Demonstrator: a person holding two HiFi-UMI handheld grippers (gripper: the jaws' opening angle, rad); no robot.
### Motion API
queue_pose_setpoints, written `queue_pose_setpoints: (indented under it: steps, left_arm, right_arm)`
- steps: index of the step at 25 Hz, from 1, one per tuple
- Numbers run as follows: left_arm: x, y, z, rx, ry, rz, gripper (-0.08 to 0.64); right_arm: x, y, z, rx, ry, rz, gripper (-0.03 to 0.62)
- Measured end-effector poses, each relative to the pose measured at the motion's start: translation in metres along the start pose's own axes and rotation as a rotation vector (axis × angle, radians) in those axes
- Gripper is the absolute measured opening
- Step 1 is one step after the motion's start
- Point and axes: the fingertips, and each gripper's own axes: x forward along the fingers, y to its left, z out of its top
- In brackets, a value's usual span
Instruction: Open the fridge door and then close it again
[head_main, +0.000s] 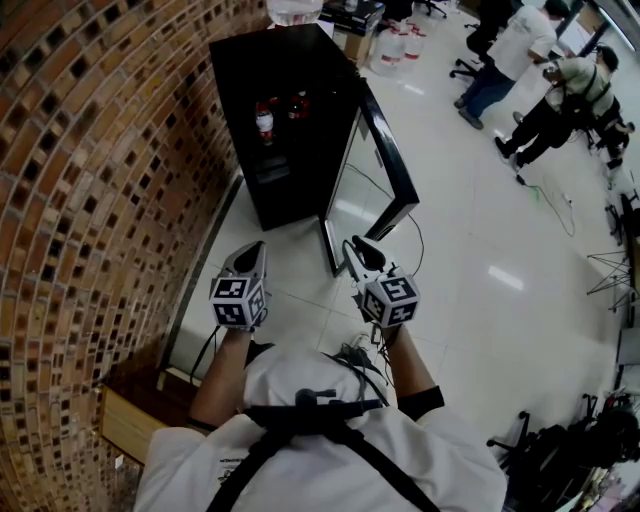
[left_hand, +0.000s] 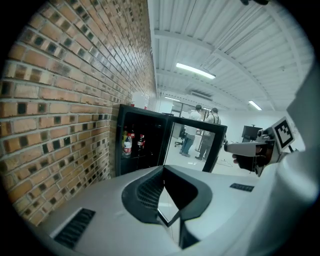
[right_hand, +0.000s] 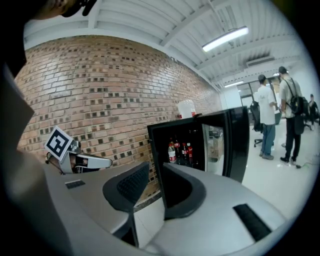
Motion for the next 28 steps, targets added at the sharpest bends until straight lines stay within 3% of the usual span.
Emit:
queue_pose_setpoints:
  steps: [6, 13, 20, 28]
  left_arm:
    - [0.017, -0.06, -0.001, 0.083, 0.051, -0.102, 0.002]
    - [0.048, -0.144, -0.014, 0.139, 0.103, -0.259, 0.044]
    - [0.066, -0.194, -0.017, 0.16, 0.098, -0.322, 0.043]
    - [0.071, -0.197, -0.032, 0.12, 0.111, -0.308, 0.043]
  right_arm:
    - [-0.05, -0.046, 0.041, -0.25, -0.012, 0.029, 0.218]
    - [-0.064, -0.099, 0.091, -0.572, 0.024, 0.078, 0.255]
    - [-0.044, -0.117, 0.088, -0.686, 0.119, 0.226, 0.27]
    - [-0.027, -0.12, 0.079, -0.784, 0.186, 0.288, 0.273]
